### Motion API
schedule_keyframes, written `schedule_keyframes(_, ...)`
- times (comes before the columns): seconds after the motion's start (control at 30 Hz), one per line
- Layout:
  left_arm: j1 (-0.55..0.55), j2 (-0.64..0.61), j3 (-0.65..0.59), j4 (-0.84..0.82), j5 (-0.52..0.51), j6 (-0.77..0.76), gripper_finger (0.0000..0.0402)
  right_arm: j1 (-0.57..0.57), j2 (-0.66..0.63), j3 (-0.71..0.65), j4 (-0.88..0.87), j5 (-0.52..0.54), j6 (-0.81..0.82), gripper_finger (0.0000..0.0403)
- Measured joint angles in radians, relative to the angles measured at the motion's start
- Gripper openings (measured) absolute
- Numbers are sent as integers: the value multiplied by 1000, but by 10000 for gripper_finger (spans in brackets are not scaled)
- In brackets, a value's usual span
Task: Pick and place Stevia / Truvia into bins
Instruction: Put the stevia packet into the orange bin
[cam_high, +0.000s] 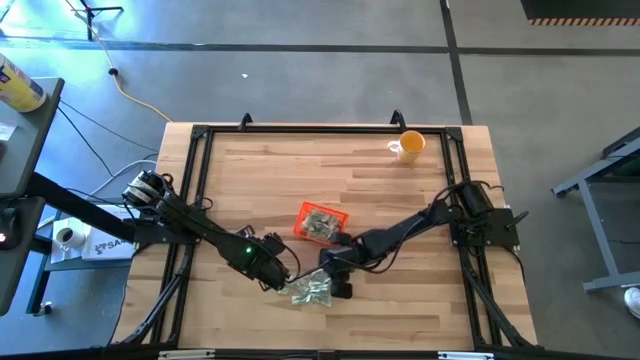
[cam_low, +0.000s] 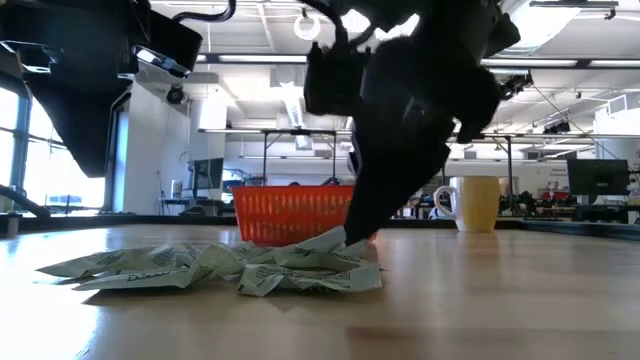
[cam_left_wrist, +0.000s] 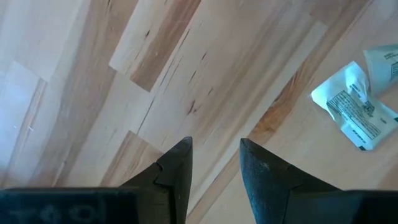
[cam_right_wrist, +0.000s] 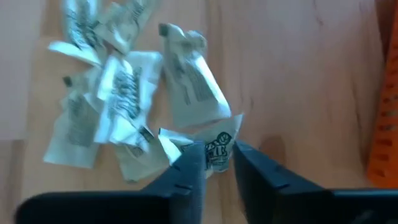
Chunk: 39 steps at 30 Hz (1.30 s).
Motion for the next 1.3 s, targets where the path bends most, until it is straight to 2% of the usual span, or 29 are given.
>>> schedule_keyframes(0.2, 0, 0, 0, -1, -5, 4, 168, 0, -8, 0, -45, -9, -1, 8)
schedule_keyframes(0.43, 0, 0, 0, 19, -6, 30, 168, 13, -133, -1, -169, 44, -3, 3)
schedule_keyframes(0.53, 19, 0, 0, 83, -5, 62, 168, 6, -223, -1, -242, 128, 32, 5)
schedule_keyframes(0.63, 50, -2, 0, 151, -4, 102, 168, -38, -288, 2, -241, 195, 45, 4)
schedule_keyframes(0.73, 83, -20, 1, 186, -3, 142, 168, -117, -289, 2, -231, 181, 10, 2)
schedule_keyframes(0.8, 99, -37, 1, 194, 0, 165, 168, -182, -267, -1, -218, 119, -22, 5)
schedule_keyframes(0.9, 114, -64, 1, 212, 20, 185, 168, -254, -231, -1, -190, -8, -62, 27)
schedule_keyframes(1.0, 114, -85, 1, 235, 25, 186, 168, -285, -205, -1, -189, -41, -81, 73)
schedule_keyframes(1.17, 111, -122, 1, 308, 13, 159, 168, -293, -204, 0, -184, 29, -96, 163)
schedule_keyframes(1.3, 112, -126, 1, 323, -12, 159, 168, -282, -186, 0, -202, 61, -128, 202)
